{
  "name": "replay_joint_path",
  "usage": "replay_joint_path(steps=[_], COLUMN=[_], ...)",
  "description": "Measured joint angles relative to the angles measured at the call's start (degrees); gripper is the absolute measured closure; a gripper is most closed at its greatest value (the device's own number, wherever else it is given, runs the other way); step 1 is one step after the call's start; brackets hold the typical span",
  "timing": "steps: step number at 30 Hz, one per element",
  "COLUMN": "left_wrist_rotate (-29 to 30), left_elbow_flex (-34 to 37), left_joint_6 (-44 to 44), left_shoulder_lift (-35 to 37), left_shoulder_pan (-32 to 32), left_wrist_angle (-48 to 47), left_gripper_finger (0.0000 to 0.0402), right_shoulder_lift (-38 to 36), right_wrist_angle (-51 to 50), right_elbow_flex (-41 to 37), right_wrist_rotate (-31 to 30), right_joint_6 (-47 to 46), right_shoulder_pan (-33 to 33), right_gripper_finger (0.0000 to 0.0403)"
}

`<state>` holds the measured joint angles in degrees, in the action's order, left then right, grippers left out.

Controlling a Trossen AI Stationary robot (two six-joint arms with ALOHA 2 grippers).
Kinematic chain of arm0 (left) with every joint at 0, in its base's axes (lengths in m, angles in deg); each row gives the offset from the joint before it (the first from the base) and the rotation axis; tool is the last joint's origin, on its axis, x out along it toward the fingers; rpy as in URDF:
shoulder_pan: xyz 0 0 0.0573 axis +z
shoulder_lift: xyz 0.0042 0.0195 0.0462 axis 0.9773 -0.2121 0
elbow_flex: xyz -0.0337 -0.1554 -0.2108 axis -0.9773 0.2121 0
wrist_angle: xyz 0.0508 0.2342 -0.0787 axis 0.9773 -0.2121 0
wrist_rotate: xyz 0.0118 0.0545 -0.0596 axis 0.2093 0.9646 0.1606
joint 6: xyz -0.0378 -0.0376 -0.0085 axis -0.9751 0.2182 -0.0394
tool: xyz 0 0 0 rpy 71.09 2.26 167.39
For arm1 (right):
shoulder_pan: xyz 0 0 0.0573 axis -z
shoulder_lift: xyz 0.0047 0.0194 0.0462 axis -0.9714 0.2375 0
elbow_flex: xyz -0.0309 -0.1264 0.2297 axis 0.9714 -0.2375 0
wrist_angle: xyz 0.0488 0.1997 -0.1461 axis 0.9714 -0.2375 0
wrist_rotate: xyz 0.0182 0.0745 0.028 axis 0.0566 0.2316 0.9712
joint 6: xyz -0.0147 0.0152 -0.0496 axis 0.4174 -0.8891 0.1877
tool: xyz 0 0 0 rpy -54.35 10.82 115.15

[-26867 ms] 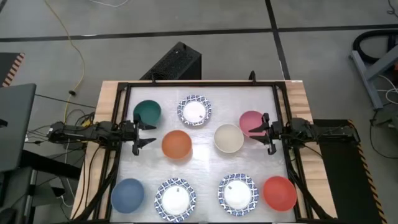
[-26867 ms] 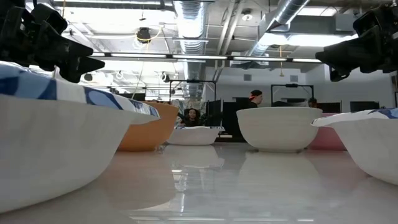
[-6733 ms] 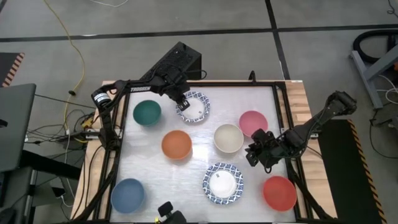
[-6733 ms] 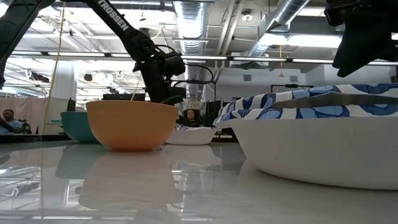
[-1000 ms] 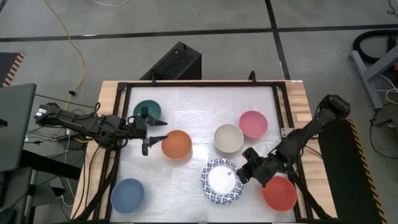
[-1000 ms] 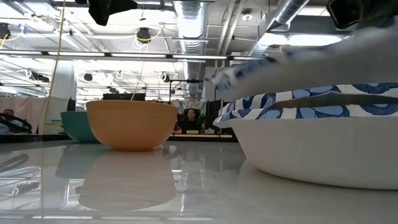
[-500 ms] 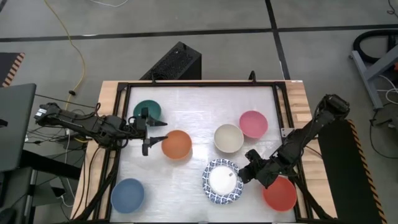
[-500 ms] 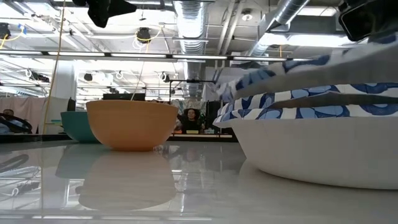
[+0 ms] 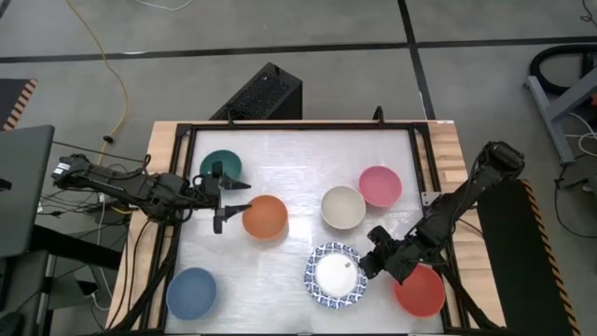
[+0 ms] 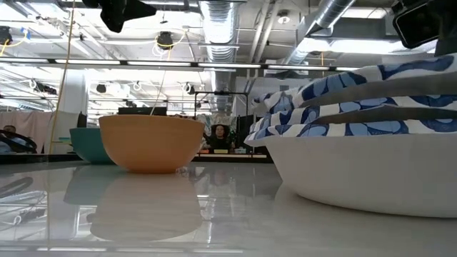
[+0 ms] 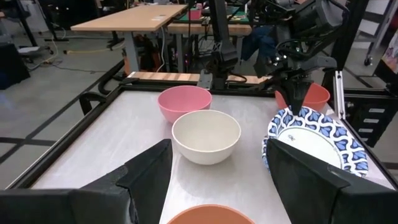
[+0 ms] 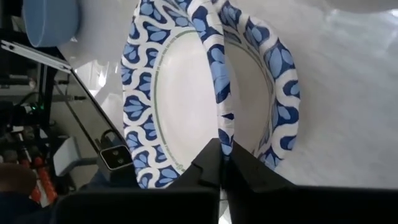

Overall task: Nest bowls inside each other
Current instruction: Stack the top white paper bowl into the other stacked white paper bowls, then stack the green bowl into the white paper bowl

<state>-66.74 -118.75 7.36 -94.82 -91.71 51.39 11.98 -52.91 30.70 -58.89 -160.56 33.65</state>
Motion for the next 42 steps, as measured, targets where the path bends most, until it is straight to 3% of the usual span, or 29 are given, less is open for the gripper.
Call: replay_joint_path(steps=[21,35,40,42], left_wrist_rotate=[0.6,0.1,-8.5,-9.4], left_elbow_flex=[0.0,0.0,-0.1,-0.1], left_joint_6=[-0.3,-1.6,-4.1,-6.6], left_shoulder_lift=[0.0,0.0,0.2,0.2], left_shoulder_pan=[0.0,0.0,-0.2,-0.9], left_wrist_angle=[-0.1,-1.1,-10.9,-15.7], left_gripper_finger=[0.0152,0.0152,0.0152,0.0152], right_shoulder_lift=[0.0,0.0,0.0,0.0], right_wrist_angle=[-1.7,-8.8,-9.3,-9.5], right_elbow_flex=[0.0,0.0,0.0,0.0], right_wrist_rotate=[2.0,6.0,5.6,4.3], right_joint_6=[2.1,0.6,2.0,3.2], right_shoulder_pan=[0.0,3.5,3.4,3.2], right_gripper_finger=[0.0205,0.02,0.02,0.02])
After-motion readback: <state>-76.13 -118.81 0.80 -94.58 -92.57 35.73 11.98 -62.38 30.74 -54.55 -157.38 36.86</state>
